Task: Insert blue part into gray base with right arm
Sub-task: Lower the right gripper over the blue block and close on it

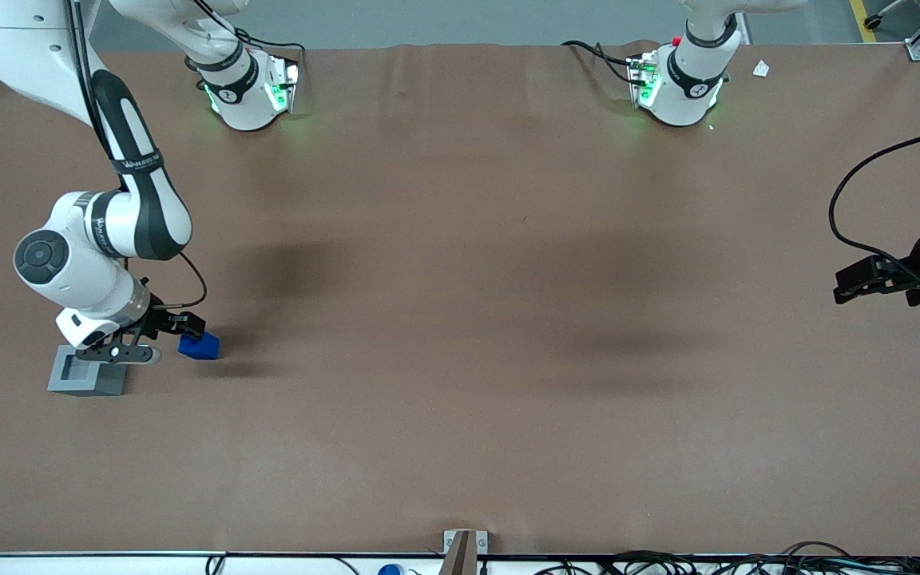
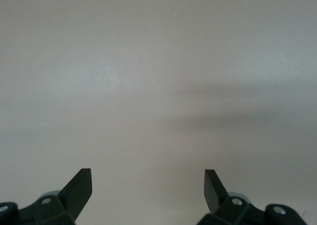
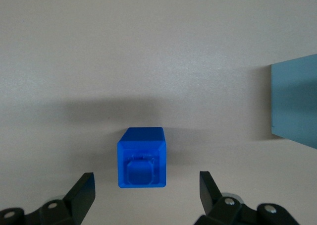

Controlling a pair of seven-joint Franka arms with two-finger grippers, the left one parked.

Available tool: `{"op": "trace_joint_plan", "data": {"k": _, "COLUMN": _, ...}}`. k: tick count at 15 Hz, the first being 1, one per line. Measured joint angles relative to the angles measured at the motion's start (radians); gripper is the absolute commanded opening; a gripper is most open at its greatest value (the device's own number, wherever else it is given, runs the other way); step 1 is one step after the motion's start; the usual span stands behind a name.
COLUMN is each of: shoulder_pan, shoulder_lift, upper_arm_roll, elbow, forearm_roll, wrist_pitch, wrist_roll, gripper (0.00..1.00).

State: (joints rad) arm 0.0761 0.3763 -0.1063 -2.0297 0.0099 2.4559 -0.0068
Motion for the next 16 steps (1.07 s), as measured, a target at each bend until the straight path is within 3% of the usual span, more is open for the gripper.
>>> {"op": "trace_joint_plan", "data": {"k": 6, "shoulder_pan": 0.002, "shoulder_lift": 0.04, "upper_arm_roll": 0.002, "elbow": 0.0, "forearm_roll": 0.0, "wrist_pitch": 0.05, "wrist_roll": 0.0, "gripper": 0.86}}
{"op": "trace_joint_plan", "data": {"k": 13, "shoulder_pan": 0.005, "shoulder_lift": 0.081, "upper_arm_roll": 0.003, "elbow": 0.006, "forearm_roll": 0.0, "wrist_pitch": 0.073, "wrist_roll": 0.0, "gripper": 0.69}}
{"op": "trace_joint_plan", "data": {"k": 16, "shoulder_pan": 0.006, "shoulder_lift": 0.09, "upper_arm_roll": 0.003, "elbow": 0.01, "forearm_roll": 0.0, "wrist_pitch": 0.074, "wrist_roll": 0.0, "gripper": 0.52}}
